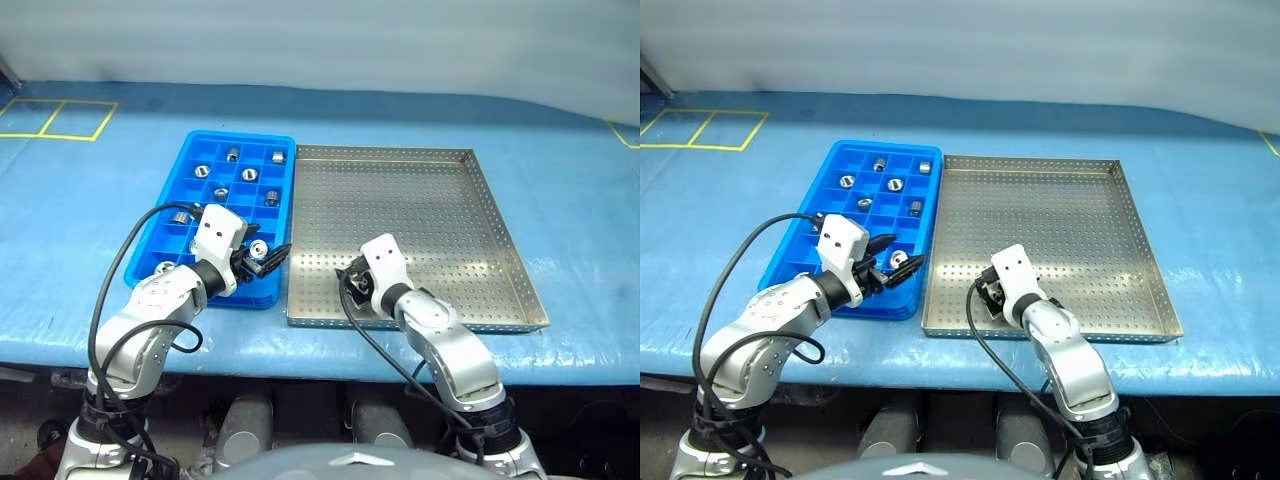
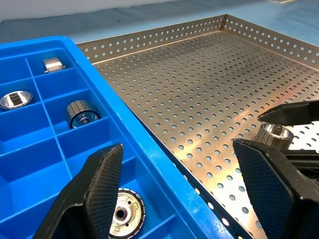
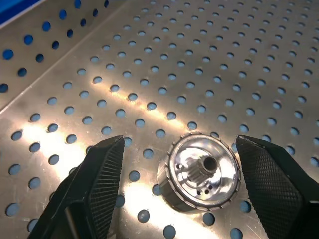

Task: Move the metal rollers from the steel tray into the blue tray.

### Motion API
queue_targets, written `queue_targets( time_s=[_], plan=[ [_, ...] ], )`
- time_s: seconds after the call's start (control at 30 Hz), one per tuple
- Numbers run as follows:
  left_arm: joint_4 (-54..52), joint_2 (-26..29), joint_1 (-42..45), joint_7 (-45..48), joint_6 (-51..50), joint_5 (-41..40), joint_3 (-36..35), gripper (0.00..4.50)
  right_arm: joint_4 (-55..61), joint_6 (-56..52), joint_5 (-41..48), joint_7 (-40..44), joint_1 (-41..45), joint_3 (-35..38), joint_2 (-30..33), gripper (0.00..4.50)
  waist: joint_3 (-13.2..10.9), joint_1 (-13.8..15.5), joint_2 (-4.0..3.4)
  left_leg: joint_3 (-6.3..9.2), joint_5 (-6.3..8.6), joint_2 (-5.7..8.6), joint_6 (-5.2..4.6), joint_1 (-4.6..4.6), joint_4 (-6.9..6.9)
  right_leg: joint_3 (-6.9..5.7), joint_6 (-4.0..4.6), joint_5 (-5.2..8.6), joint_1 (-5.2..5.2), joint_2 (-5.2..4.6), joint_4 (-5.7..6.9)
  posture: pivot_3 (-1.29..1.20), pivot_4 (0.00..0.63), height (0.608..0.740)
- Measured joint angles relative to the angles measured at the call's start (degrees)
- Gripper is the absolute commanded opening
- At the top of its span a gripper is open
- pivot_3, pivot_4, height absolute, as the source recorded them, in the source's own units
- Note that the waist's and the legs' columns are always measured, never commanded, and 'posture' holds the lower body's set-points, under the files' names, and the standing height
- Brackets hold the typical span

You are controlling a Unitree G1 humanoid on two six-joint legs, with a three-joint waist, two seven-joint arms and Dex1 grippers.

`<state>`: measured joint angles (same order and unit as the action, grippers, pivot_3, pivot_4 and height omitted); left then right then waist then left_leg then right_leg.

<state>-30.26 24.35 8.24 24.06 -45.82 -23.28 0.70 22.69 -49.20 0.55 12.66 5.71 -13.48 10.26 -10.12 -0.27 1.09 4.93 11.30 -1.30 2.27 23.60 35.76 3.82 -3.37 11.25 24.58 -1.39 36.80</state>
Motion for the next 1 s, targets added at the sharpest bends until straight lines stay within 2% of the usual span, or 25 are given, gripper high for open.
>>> queue_targets(
  time_s=[0.17,0.27,0.4,0.43,0.6,0.73,0.87,1.0],
  plan=[
    [0.0,0.0,0.0,-0.3,0.0,0.3,0.3,3.86,-1.9,1.7,0.0,-0.7,0.4,0.7,-0.2,3.74,0.0,-0.2,0.00,0.00,0.00,0.00,0.00,-0.02,0.01,0.00,0.00,0.00,-0.03,0.00,0.01,0.13,0.150,0.740],
    [0.0,0.0,-0.2,-0.4,0.0,0.4,0.3,3.86,-2.5,2.5,0.0,-1.1,0.6,0.7,-0.3,3.16,0.0,-0.2,0.00,0.00,0.00,0.00,0.00,-0.02,0.02,0.00,-0.01,0.00,-0.03,0.00,0.01,0.14,0.150,0.740],
    [0.0,0.0,-0.7,-0.7,0.0,0.5,0.1,3.86,-2.8,2.5,0.1,-1.4,0.9,0.9,-1.1,1.82,0.0,-0.2,0.00,0.00,0.00,0.00,0.00,-0.01,0.01,0.00,-0.01,0.00,-0.01,0.00,0.01,0.16,0.150,0.740],
    [0.0,0.1,-0.9,-0.8,0.0,0.5,-0.2,3.86,-2.9,2.5,0.1,-1.4,1.1,0.9,-1.1,1.70,0.0,-0.2,0.00,0.00,0.00,0.00,0.00,-0.01,0.01,0.00,-0.01,0.00,-0.01,0.00,0.00,0.16,0.150,0.740],
    [-0.2,1.4,-3.2,-1.6,-0.5,0.5,-2.8,3.86,-3.3,2.6,0.1,-1.1,3.7,0.6,-1.2,1.70,0.0,-0.2,0.00,0.01,0.00,-0.01,0.00,-0.01,0.00,0.00,-0.01,0.00,0.00,0.01,0.02,0.19,0.150,0.740],
    [-2.2,2.9,-6.0,-2.5,-1.8,0.3,-5.3,3.86,-5.5,3.9,1.2,0.8,9.3,0.4,-2.7,1.70,0.0,-0.2,0.00,0.01,0.00,-0.02,0.00,-0.02,-0.01,-0.01,-0.01,0.00,0.01,0.02,0.03,0.21,0.150,0.740],
    [-4.5,3.2,-8.0,-3.4,-3.2,0.1,-7.4,3.86,-12.8,8.8,1.5,3.5,19.0,-1.5,-4.5,1.70,0.0,0.0,-0.01,0.01,0.00,-0.03,-0.01,-0.04,-0.02,-0.02,-0.01,-0.01,0.00,0.03,0.04,0.27,0.150,0.740],
    [-7.4,3.1,-10.6,-4.3,-4.2,-0.5,-9.2,3.86,-27.2,15.2,2.7,9.7,28.9,-4.2,-9.4,1.70,0.0,0.8,0.00,0.03,0.00,-0.04,-0.01,-0.07,-0.18,-0.04,0.02,0.00,0.00,0.06,0.02,0.33,0.150,0.740]
  ],
)
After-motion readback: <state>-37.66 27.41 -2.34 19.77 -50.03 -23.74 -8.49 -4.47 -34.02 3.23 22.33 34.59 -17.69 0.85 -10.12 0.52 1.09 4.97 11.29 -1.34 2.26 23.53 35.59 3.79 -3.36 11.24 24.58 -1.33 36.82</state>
